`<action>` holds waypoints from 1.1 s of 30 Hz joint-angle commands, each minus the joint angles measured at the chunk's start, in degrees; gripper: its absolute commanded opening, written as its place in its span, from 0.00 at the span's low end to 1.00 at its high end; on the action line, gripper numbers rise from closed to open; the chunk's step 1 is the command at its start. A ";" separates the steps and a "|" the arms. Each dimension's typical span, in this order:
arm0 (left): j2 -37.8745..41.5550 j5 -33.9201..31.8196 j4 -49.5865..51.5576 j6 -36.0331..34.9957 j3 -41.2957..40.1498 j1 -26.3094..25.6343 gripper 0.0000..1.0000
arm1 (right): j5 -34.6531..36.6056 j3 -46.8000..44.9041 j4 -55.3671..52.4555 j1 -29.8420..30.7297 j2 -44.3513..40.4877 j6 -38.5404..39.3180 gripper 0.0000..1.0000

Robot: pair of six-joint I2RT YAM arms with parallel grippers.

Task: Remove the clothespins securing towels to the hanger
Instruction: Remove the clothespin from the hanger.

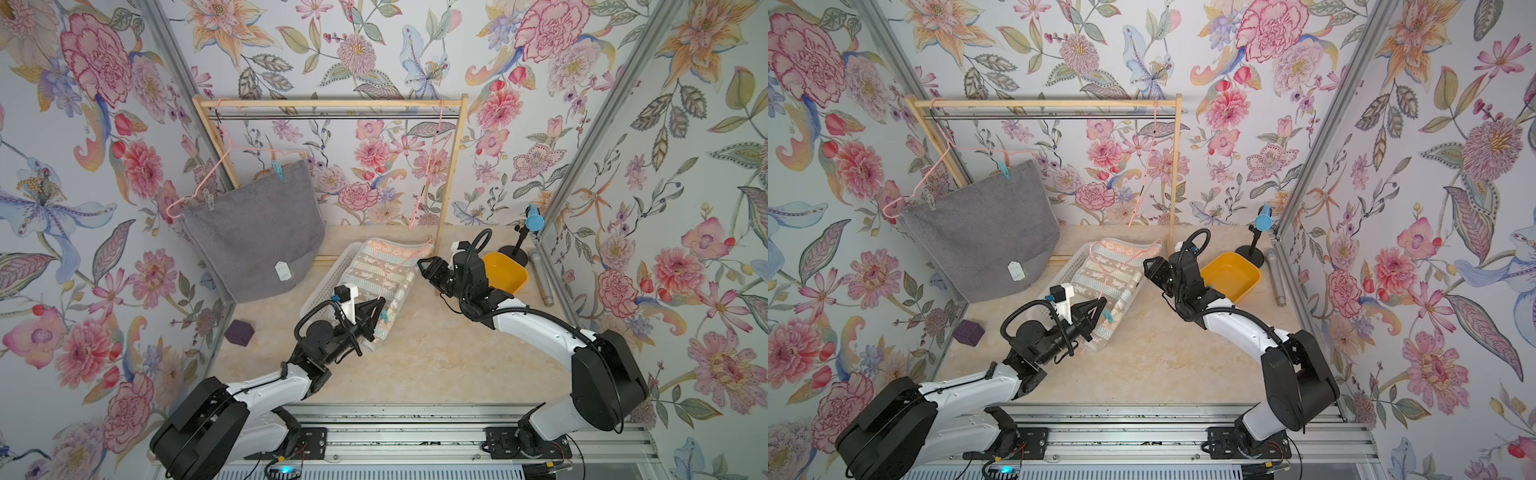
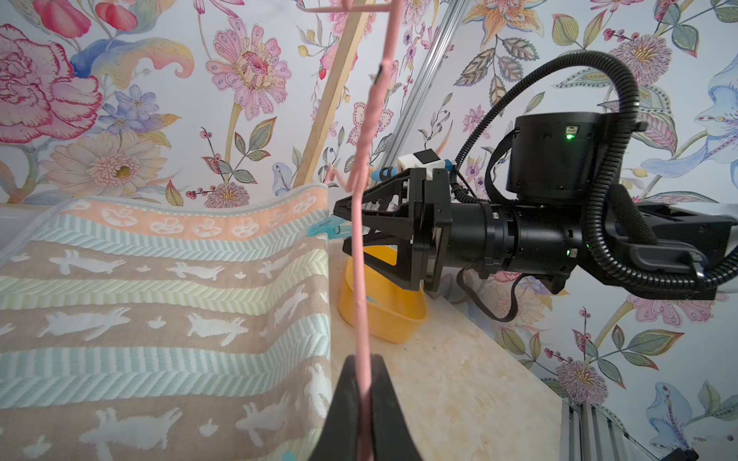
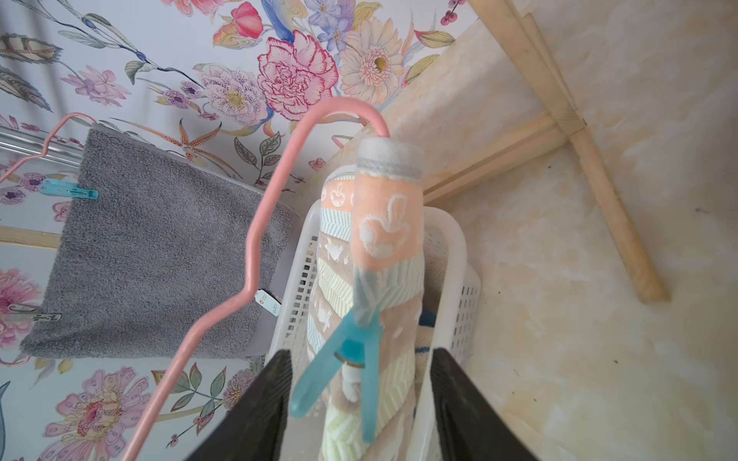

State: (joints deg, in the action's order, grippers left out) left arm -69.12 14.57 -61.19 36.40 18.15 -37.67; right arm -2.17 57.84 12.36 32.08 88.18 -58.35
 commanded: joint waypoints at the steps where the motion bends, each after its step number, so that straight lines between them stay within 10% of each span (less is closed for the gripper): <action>1: -0.49 -0.51 -0.36 -1.16 1.14 -1.04 0.00 | -1.57 0.10 2.52 -0.50 1.11 -2.94 0.51; 33: -1.37 -1.21 0.19 -1.95 2.24 -2.32 0.00 | -2.04 -0.85 0.87 -2.15 -2.81 -1.95 0.29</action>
State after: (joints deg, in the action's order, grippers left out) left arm -69.91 14.13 -60.51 35.31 18.96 -39.05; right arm -3.73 57.49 13.10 30.22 87.09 -60.42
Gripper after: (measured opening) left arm 0.069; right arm 0.291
